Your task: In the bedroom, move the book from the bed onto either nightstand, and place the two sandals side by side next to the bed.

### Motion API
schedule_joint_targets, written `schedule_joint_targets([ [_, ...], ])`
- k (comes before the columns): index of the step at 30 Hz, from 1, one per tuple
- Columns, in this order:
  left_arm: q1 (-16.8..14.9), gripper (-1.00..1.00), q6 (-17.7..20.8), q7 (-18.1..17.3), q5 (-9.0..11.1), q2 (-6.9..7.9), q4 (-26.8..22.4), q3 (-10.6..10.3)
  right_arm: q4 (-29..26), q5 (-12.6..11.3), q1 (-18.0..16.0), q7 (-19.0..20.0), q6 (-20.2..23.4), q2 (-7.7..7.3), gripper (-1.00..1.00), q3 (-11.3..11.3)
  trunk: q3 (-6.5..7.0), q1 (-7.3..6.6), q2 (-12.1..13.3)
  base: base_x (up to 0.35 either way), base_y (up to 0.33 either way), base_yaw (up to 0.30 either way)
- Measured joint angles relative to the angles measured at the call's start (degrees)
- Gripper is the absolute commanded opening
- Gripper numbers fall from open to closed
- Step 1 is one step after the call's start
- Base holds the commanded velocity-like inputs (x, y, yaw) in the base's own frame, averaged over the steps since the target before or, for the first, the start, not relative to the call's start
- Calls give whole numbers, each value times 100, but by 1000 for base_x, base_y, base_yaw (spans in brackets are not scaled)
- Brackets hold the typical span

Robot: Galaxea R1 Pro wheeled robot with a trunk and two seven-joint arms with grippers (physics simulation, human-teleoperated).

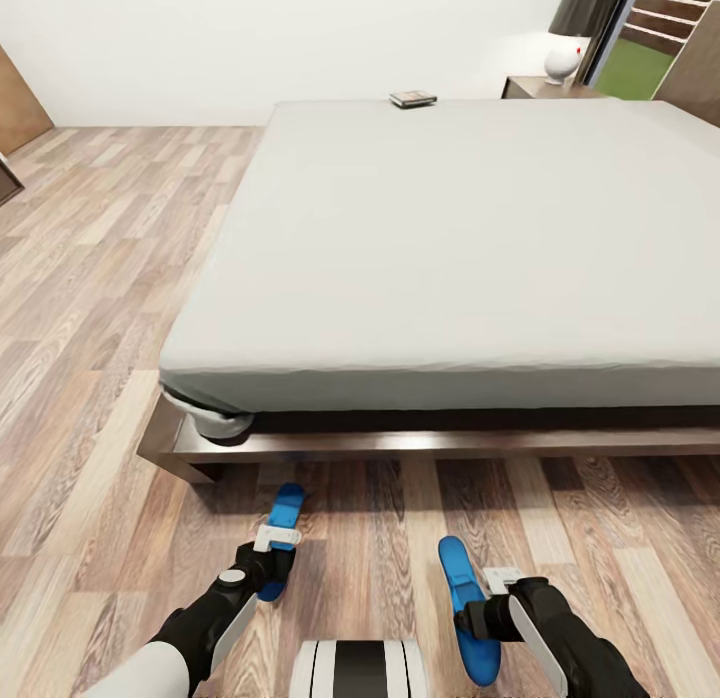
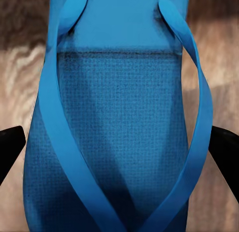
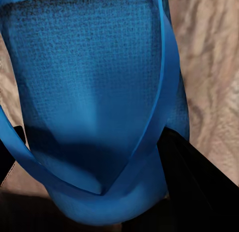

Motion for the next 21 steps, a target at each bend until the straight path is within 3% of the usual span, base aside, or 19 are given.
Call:
schedule_joint_targets([
  [12,1,-100,-312,25,1,17,-5,21,-303,16,-63,-4,18,-1,-100,35,-266,31,-16,0,0,0],
  [16,0,-100,-365,35,1,20,-19,27,-310,25,-134,-5,25,-1,-100,41,-267,31,-16,0,0,0],
  [21,1,-100,-440,38,0,22,-107,39,-313,205,-166,11,28,3,-100,40,-267,31,-16,0,0,0],
])
